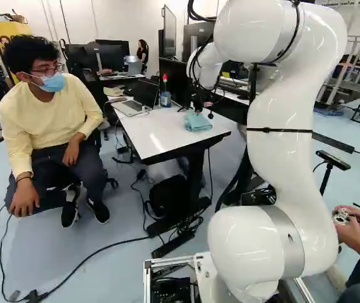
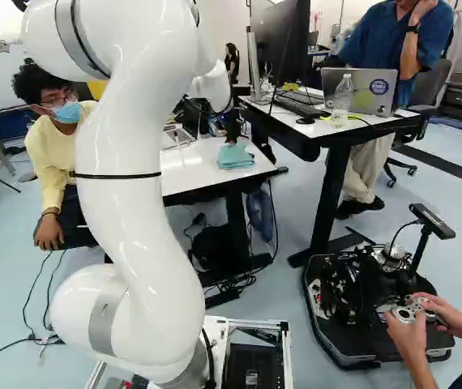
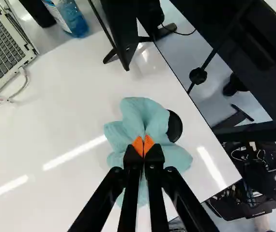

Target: Clean the table with the green towel

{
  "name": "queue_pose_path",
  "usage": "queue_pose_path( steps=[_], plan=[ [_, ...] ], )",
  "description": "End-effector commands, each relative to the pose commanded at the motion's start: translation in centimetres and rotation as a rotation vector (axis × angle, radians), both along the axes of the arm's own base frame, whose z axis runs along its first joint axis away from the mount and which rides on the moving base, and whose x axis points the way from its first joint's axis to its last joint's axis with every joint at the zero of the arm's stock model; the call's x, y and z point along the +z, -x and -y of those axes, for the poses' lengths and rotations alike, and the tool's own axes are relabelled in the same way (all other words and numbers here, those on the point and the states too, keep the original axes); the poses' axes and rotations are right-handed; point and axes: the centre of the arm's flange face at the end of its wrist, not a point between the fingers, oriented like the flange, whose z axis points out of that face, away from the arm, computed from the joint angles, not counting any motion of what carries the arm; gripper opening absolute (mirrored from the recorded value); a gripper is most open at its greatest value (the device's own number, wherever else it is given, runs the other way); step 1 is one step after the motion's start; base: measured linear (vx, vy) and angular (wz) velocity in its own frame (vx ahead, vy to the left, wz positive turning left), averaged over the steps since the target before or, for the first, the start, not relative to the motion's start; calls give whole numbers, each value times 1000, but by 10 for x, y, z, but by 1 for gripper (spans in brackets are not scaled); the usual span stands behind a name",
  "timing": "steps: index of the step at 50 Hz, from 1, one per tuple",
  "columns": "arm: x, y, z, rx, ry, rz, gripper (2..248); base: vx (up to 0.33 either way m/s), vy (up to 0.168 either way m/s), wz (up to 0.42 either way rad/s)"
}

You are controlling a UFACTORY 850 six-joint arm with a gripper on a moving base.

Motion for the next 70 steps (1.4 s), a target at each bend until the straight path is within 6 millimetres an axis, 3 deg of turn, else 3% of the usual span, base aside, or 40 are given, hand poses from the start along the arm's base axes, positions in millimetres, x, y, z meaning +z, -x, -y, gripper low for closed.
queue_pose_path(
  steps=[40,70],
  plan=[
    [-49,-3,2,-4,-1,-33,25,0,0,0],
    [-53,-4,2,-4,-1,-36,25,0,0,0]
  ],
)
